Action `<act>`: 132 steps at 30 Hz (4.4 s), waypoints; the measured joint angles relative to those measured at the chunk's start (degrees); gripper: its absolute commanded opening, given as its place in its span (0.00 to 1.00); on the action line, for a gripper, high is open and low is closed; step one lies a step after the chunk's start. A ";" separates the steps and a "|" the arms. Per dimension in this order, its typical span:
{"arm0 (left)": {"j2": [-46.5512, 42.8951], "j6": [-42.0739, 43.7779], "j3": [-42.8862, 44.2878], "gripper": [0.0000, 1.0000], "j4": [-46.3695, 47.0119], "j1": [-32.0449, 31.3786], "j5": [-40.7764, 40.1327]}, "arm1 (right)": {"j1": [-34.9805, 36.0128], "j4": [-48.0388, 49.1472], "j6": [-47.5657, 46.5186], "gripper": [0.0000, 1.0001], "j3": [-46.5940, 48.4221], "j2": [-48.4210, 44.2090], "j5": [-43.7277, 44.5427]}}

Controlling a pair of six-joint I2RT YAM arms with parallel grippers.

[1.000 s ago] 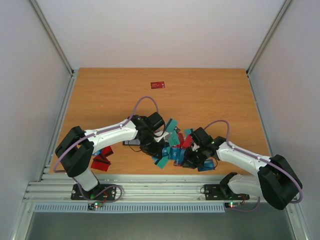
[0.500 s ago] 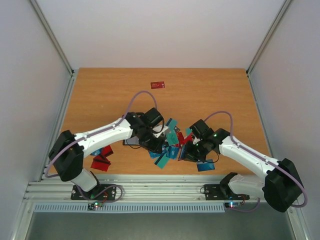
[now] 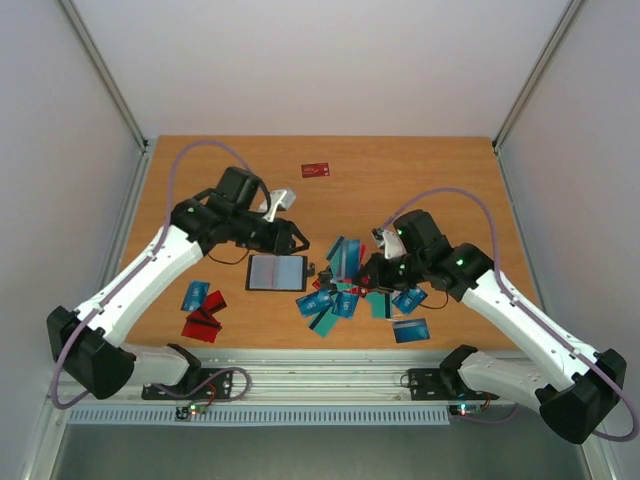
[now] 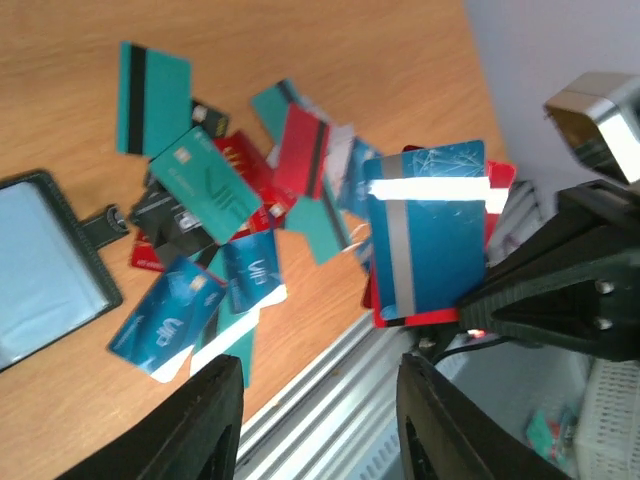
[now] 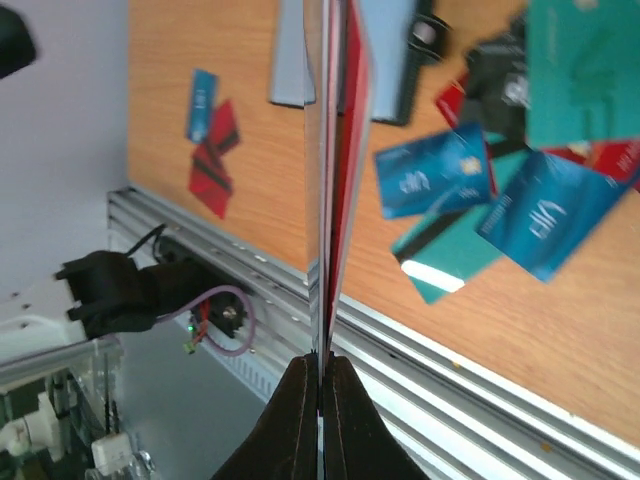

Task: Put the credit cards into the card holder

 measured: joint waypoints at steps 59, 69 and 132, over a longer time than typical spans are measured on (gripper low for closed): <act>0.31 -2.38 4.79 0.58 11.06 6.54 17.05 | -0.31 10.67 -10.05 0.01 9.75 6.93 -17.31; 0.31 -3.58 4.70 0.57 11.74 6.69 18.16 | -0.33 10.12 -10.54 0.01 10.82 7.82 -16.87; 6.25 -16.22 -6.03 0.00 37.55 3.08 31.89 | -4.61 6.47 -11.37 0.01 7.34 4.85 -17.73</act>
